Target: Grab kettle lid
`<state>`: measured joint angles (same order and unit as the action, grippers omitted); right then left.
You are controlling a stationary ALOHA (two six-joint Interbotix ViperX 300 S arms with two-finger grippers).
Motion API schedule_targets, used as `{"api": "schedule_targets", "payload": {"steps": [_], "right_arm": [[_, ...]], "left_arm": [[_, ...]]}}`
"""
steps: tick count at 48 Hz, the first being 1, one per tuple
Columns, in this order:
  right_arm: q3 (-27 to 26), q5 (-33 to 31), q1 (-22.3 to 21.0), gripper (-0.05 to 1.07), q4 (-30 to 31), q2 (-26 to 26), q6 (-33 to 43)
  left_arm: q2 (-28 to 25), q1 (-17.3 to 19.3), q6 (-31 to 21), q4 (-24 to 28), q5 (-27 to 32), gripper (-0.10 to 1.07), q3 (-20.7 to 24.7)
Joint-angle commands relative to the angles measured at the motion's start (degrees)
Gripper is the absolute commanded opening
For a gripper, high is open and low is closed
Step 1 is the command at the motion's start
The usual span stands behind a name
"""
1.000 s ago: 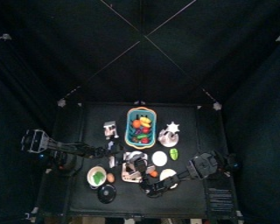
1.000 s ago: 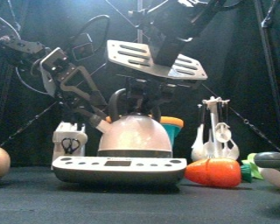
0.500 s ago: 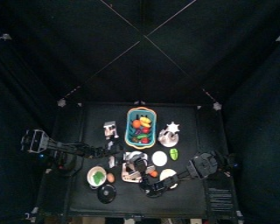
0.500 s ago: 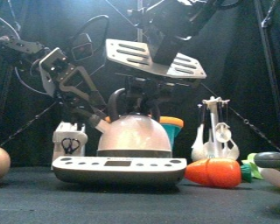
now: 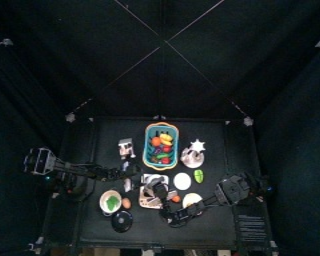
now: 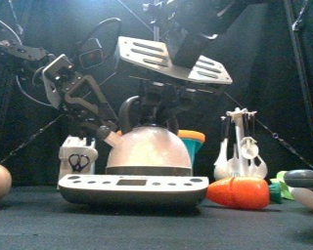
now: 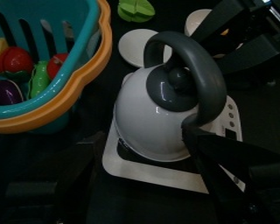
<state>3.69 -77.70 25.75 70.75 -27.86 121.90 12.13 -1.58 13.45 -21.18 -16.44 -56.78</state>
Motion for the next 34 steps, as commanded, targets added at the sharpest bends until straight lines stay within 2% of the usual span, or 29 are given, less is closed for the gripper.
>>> {"api": "schedule_targets", "payload": {"steps": [1, 16, 34], "right_arm": [[-0.5, -0.4, 0.3, 0.53, 0.7, 3.4, -0.1], [-0.5, -0.5, 0.4, 0.53, 2.6, 4.2, -0.1], [0.4, -0.5, 0.6, 0.53, 1.7, 4.4, -0.1]], "left_arm": [[0.7, -0.1, 0.0, 0.0, -0.3, 1.02, 0.7], [0.7, -0.1, 0.1, 0.0, -0.3, 1.02, 0.7], [0.7, -0.1, 0.0, 0.0, -0.3, 1.02, 0.4]]}}
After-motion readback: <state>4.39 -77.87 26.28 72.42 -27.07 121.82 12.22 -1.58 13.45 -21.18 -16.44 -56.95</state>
